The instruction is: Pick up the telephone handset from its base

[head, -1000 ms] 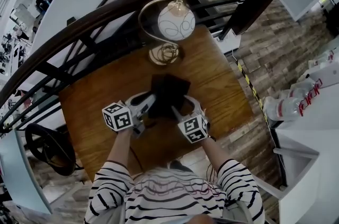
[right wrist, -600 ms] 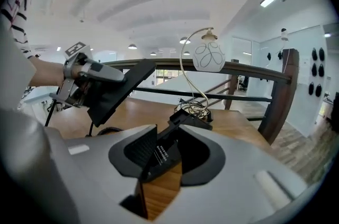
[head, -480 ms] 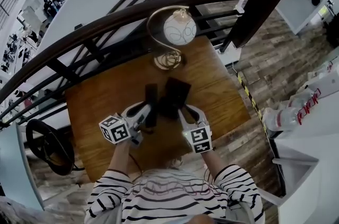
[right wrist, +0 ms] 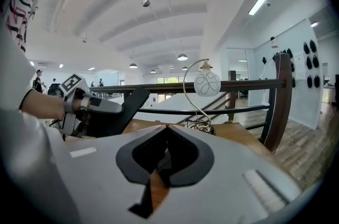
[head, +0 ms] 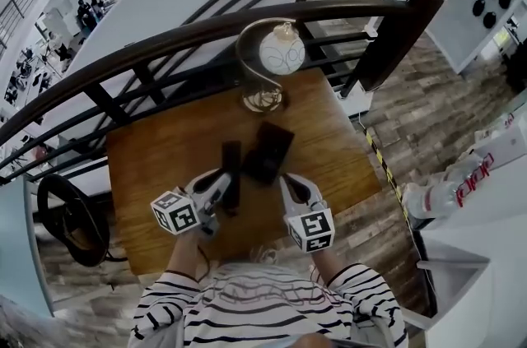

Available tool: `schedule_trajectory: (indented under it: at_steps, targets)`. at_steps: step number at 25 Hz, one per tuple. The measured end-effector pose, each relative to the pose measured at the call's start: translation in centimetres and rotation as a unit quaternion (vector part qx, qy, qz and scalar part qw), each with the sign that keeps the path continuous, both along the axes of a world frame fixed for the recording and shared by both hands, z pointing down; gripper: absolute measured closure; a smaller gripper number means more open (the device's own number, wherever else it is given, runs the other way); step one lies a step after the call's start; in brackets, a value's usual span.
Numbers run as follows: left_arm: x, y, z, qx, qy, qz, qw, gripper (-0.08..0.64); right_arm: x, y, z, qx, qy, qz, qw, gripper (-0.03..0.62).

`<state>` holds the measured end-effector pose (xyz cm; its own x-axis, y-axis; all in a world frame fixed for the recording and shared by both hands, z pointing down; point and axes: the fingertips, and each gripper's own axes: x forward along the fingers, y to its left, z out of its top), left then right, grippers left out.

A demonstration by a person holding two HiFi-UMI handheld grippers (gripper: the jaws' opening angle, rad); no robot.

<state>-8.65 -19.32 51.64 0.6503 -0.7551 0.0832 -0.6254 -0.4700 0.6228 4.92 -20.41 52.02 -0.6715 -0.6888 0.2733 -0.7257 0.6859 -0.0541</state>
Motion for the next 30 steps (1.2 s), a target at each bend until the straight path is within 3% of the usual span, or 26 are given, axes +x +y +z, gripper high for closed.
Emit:
schedule_trajectory:
  at_steps: [12,18,30]
  targets:
    - [0.9,6.7,-2.0,0.019,0.002,-0.037,0.9991,0.491,1.3,5.7,-2.0,-0.003,-0.033,-0.026,0.999,0.591]
    - [1.5,9.7,-1.7,0.018,0.000,-0.056,0.9983,0.491,2.7,7.9,-1.4,-0.026,-0.053,-0.030,0.998,0.591]
    - [2.1,14.8,-1.1,0.012,0.004,-0.083,0.9965,0.491,4.2,12.1,-1.3,-0.030,-0.054,-0.052,0.997,0.591]
